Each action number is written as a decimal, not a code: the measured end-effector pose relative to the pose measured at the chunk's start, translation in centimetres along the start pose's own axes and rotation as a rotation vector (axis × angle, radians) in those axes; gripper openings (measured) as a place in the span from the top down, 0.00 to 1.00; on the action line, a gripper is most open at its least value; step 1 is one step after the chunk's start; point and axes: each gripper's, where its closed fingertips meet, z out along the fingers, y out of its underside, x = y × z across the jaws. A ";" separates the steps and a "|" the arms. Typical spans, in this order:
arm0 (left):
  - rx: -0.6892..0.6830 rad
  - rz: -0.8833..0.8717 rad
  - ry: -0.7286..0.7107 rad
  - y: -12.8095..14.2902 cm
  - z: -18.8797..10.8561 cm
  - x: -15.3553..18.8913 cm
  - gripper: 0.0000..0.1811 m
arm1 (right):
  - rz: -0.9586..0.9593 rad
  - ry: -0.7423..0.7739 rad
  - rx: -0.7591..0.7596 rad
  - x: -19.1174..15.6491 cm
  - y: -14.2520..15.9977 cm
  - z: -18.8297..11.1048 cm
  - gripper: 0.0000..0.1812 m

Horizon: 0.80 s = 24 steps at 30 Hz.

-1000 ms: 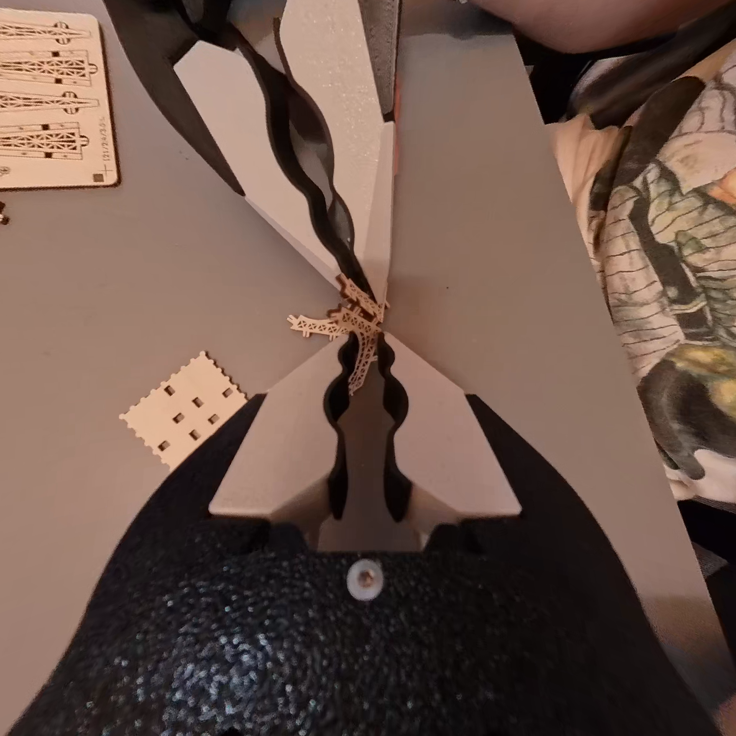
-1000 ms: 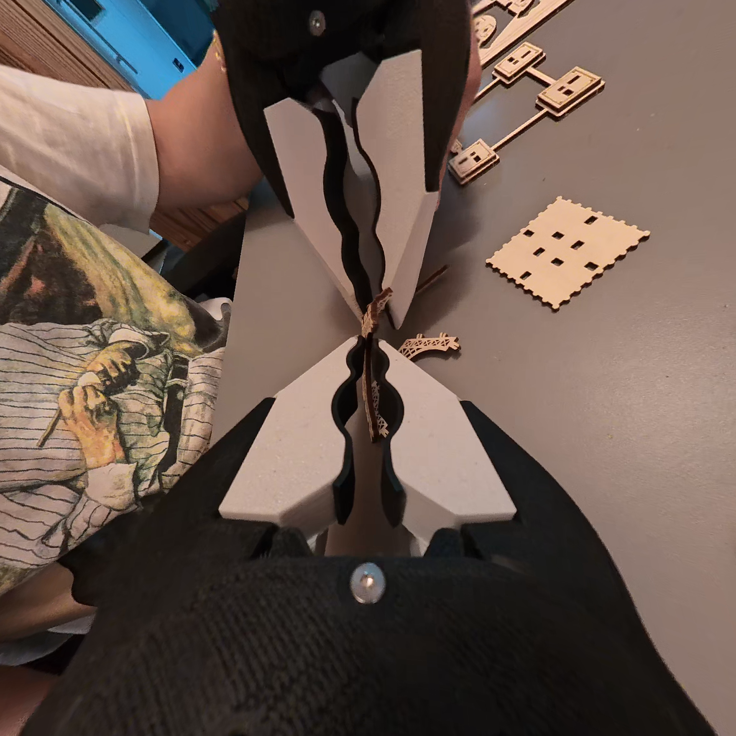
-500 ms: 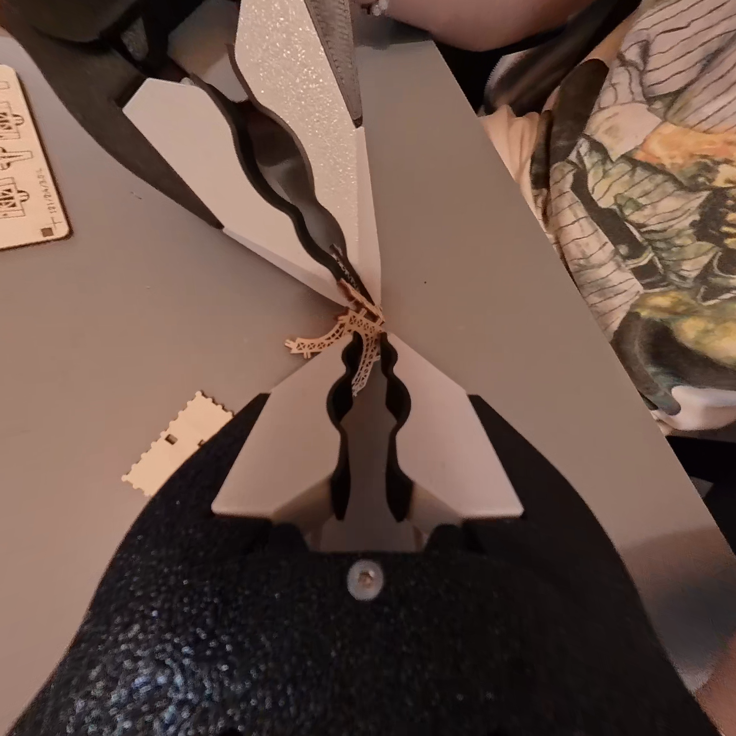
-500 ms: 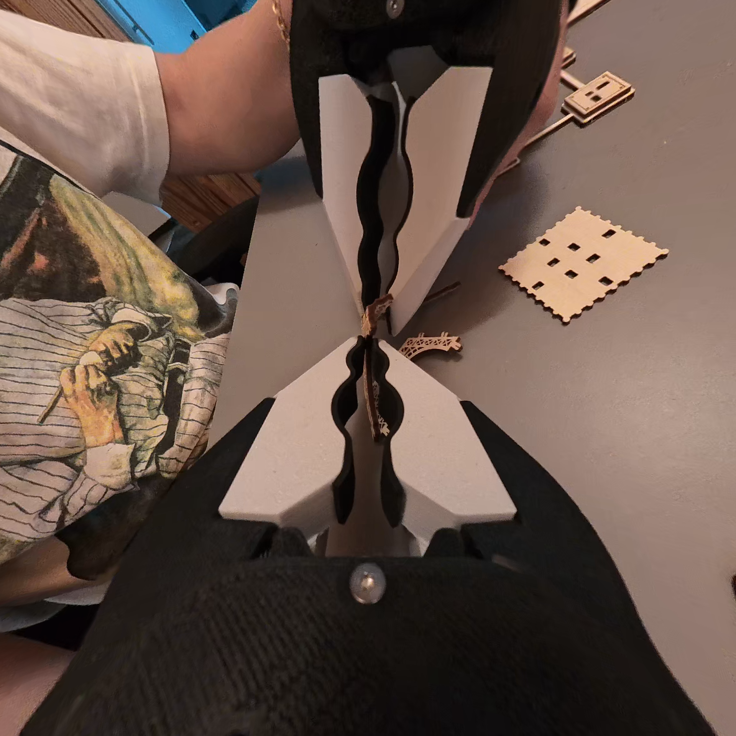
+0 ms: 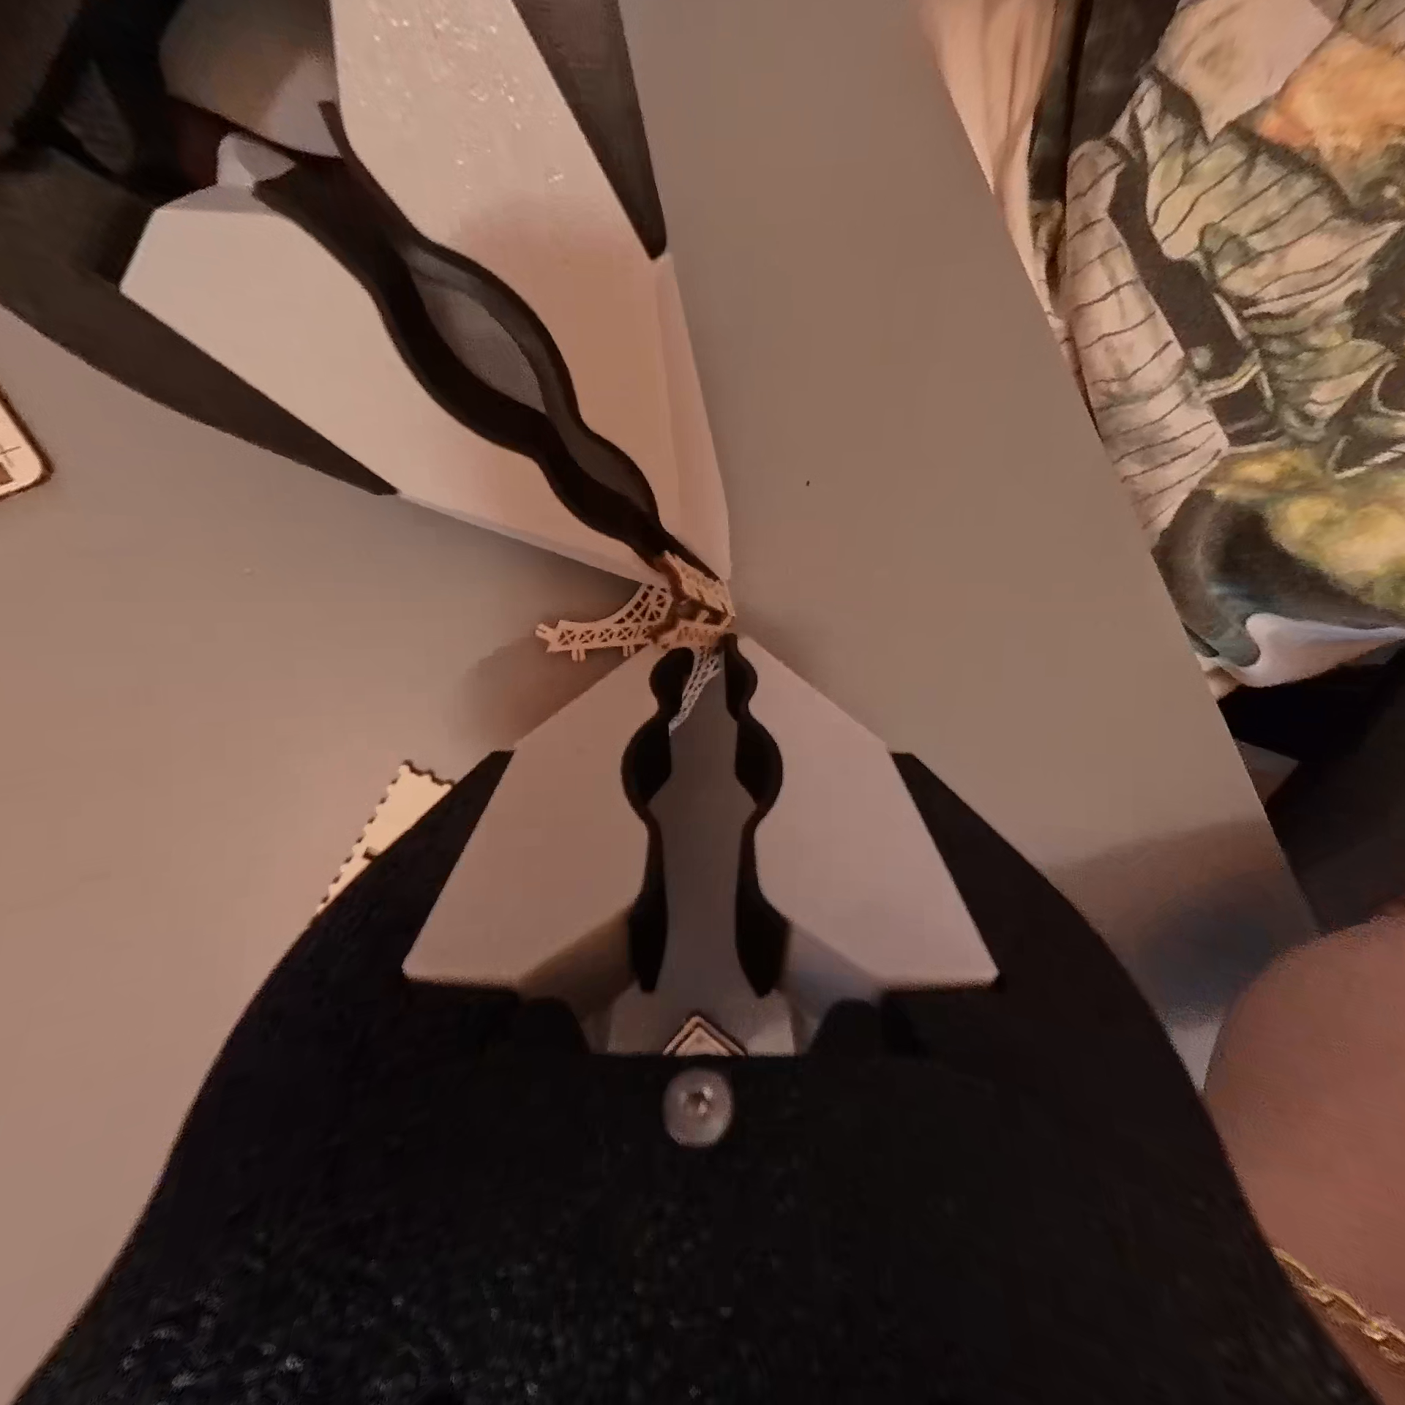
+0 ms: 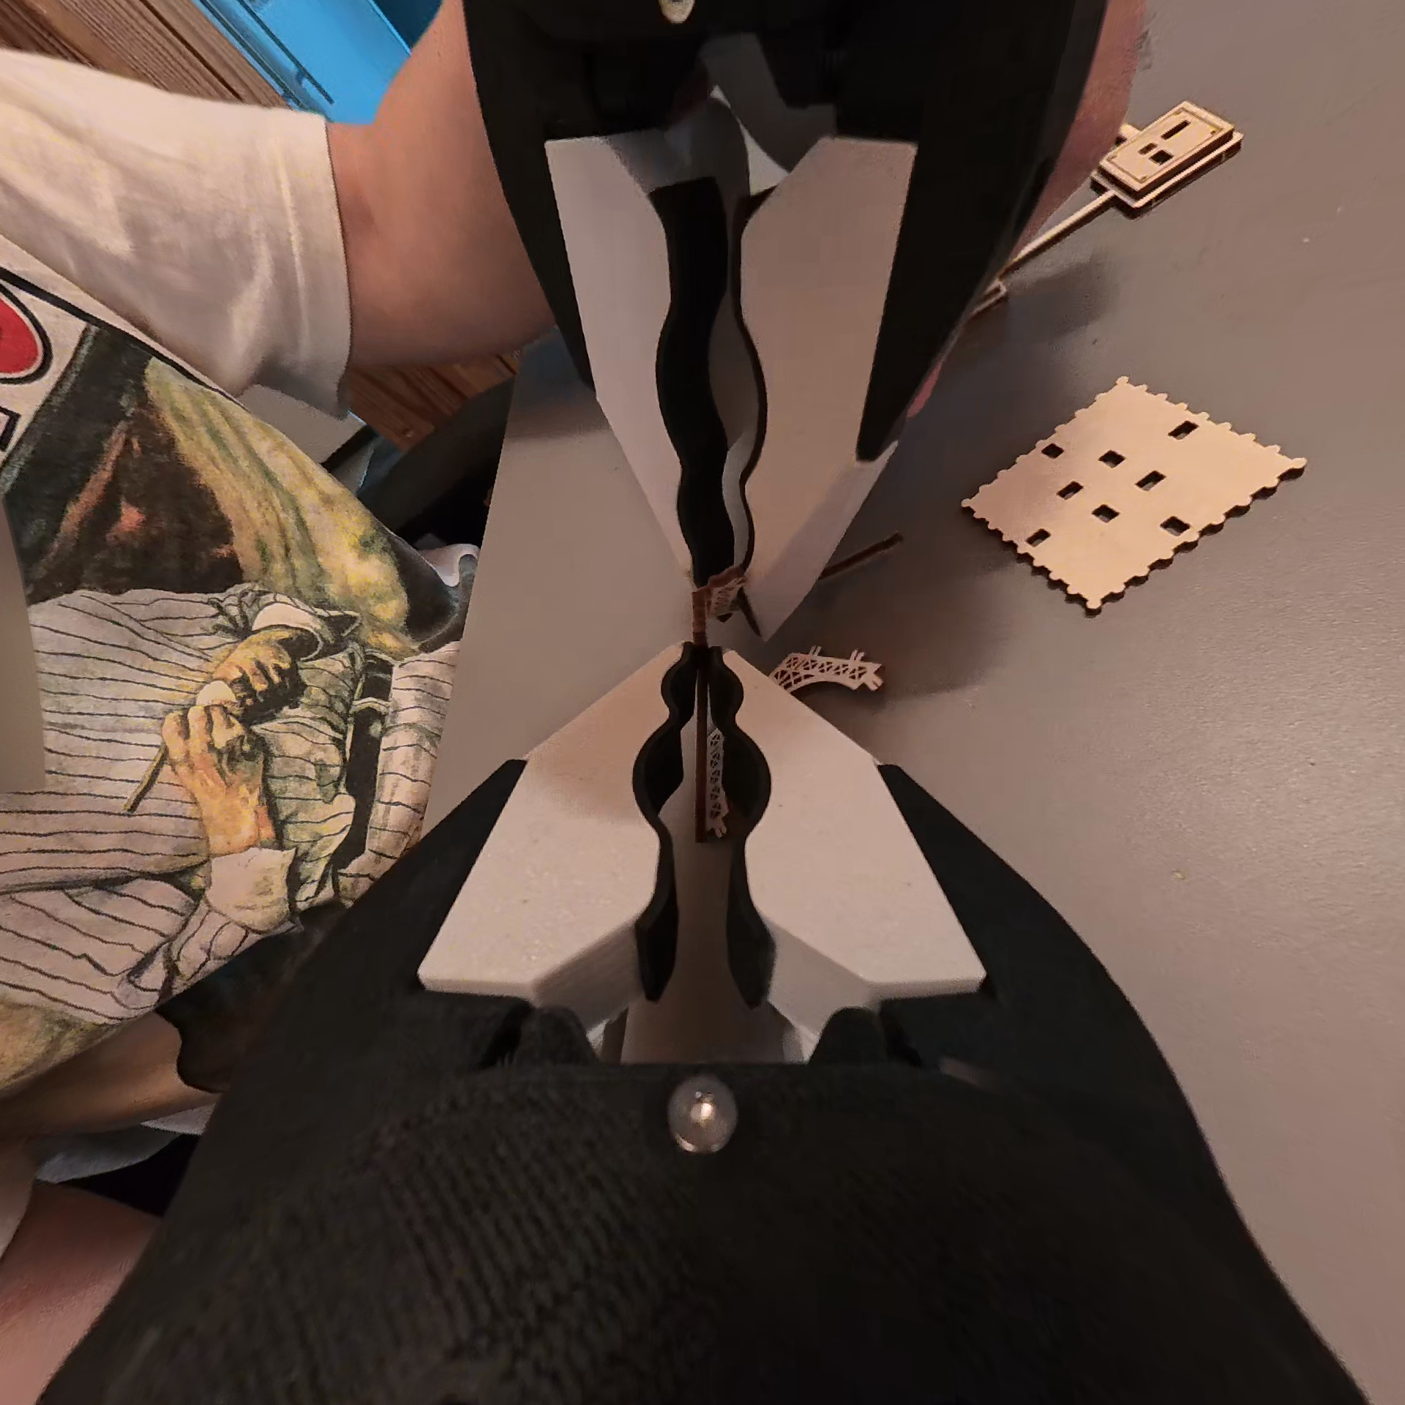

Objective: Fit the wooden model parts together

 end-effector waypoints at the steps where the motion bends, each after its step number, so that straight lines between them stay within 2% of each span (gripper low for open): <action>1: -0.015 0.005 0.011 0.0 0.0 0.1 0.96 | 0.001 0.000 0.000 0.0 0.0 0.0 0.99; 7: -0.171 0.059 0.018 0.3 -0.2 -0.1 0.97 | 0.020 -0.018 0.000 0.0 0.0 0.0 0.99; 9: -0.184 0.059 0.025 0.3 -0.2 -0.1 0.97 | 0.021 -0.018 0.001 0.0 0.0 0.0 0.99; 19: -0.107 0.145 0.190 -0.2 0.3 0.8 0.97 | 0.005 -0.058 -0.027 -0.7 0.3 0.2 1.00; 24: -0.080 0.118 0.237 -0.4 0.3 1.0 0.96 | 0.019 -0.078 -0.027 -0.8 0.3 0.2 1.00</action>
